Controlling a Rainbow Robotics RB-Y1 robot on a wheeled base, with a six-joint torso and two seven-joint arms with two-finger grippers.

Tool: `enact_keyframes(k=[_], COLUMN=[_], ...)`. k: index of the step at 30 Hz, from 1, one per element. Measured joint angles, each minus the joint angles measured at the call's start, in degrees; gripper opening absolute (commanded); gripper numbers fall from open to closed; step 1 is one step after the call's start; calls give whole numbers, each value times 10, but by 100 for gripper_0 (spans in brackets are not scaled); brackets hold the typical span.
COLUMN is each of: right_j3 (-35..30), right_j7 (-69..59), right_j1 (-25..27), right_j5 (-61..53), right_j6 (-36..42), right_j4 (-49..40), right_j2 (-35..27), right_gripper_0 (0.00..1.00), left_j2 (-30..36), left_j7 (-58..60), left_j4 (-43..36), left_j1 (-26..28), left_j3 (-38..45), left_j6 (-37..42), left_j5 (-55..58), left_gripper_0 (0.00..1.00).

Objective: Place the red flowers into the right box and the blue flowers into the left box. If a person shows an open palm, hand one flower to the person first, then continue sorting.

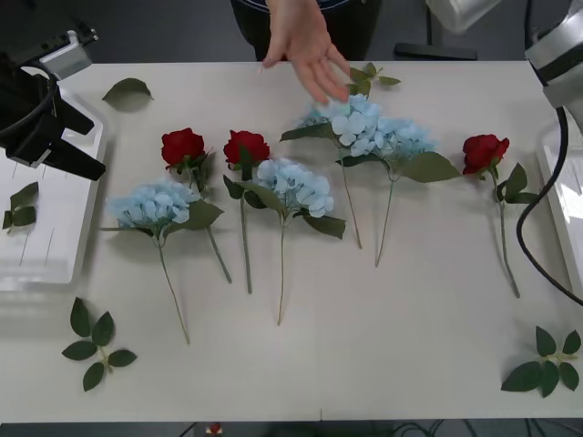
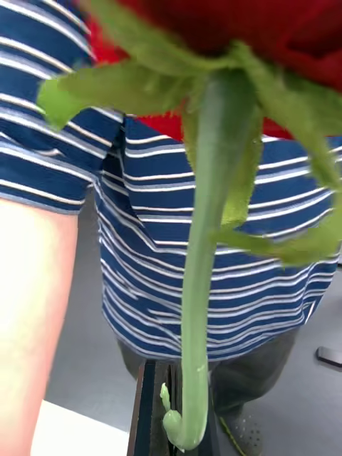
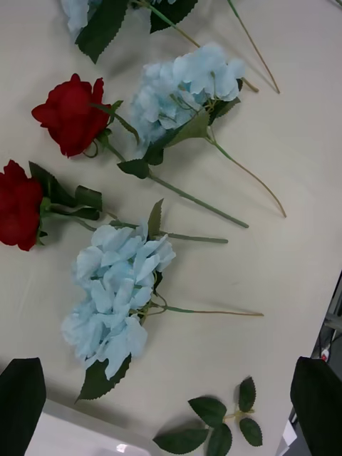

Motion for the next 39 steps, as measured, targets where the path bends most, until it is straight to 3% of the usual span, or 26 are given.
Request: enact_keyframes(k=[6, 25, 26, 27, 30, 31, 39], right_j3=[0, 0, 0, 0, 0, 0, 0], right_j7=[-24, -30, -30, -30, -30, -30, -30], right_j1=[-22, -22, -22, -22, -22, -22, -22], right_j5=[49, 52, 52, 52, 52, 52, 52], right_j6=[0, 0, 0, 0, 0, 0, 0], right_j4=[38, 38, 38, 38, 38, 38, 38], right_j2=[28, 29, 29, 29, 29, 29, 29], right_gripper_0=[0, 0, 12, 53, 96, 100, 100], left_j2=[0, 0, 0, 0, 0, 0, 0], left_j7=[0, 0, 0, 0, 0, 0, 0], left_j4=[0, 0, 0, 0, 0, 0, 0], left_j1=[0, 0, 0, 0, 0, 0, 0], left_j3=[0, 0, 0, 0, 0, 0, 0], left_j6=[0, 0, 0, 0, 0, 0, 0], left_j5=[0, 0, 0, 0, 0, 0, 0], left_gripper_0=[100, 100, 100, 100, 100, 100, 100])
